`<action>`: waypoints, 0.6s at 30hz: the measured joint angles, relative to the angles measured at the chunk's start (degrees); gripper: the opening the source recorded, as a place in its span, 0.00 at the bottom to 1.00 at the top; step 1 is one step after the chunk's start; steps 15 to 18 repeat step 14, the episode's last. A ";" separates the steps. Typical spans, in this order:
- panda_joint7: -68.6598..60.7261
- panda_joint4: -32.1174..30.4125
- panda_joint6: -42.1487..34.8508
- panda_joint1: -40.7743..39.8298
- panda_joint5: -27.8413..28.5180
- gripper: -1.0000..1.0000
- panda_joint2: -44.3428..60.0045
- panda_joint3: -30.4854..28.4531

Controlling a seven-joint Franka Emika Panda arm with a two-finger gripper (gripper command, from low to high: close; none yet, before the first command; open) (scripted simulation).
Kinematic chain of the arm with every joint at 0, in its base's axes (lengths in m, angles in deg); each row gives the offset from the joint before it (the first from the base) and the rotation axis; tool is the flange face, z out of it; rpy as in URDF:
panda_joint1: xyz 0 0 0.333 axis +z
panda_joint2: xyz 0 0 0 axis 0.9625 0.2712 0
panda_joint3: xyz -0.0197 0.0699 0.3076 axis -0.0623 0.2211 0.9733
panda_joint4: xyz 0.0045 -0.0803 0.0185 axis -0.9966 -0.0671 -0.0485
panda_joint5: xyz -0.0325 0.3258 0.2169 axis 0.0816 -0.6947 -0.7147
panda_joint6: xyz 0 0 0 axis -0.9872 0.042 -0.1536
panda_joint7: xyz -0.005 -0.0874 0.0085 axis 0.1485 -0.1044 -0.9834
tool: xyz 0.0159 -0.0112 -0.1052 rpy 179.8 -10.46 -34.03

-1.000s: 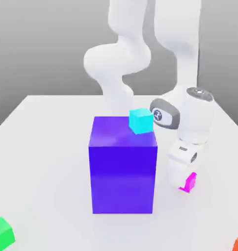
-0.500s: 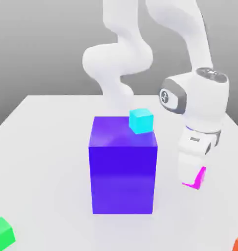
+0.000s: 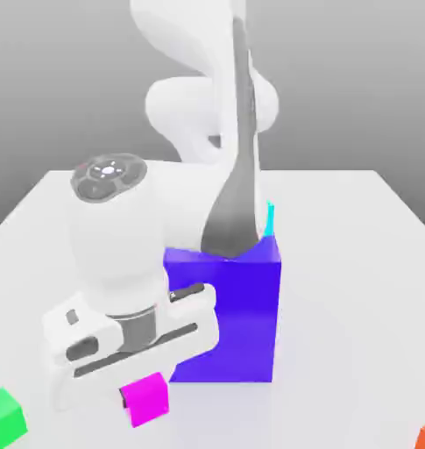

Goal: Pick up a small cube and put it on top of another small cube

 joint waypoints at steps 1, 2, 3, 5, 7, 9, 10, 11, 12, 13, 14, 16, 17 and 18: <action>-0.72 1.13 -0.66 -1.56 -0.32 0.00 0.29 -1.13; -1.43 2.28 -1.31 -3.11 -0.61 0.00 0.54 -2.25; -2.06 3.41 -1.93 -4.63 -0.86 0.00 0.75 -3.42; -1.91 4.32 -1.80 -6.96 -1.89 0.00 1.34 -5.30; -2.99 4.79 0.98 -8.54 -3.85 0.00 4.57 -4.50; -4.30 5.10 3.92 -9.92 -5.82 1.00 7.97 -3.08; -4.30 5.10 3.91 -9.92 -5.82 1.00 7.97 -3.08; -4.30 5.10 3.91 -9.92 -5.82 1.00 7.97 -3.08; -4.30 5.10 3.91 -9.92 -5.82 1.00 7.97 -3.08; -4.30 5.10 3.91 -9.92 -5.82 1.00 7.97 -3.08; -4.30 5.10 3.91 -9.92 -5.82 1.00 7.97 -3.08; -4.30 5.10 3.91 -9.92 -5.82 1.00 7.97 -3.08; -4.30 5.10 3.91 -9.92 -5.82 1.00 7.97 -3.08; -4.30 5.10 3.91 -9.92 -5.82 1.00 7.97 -3.08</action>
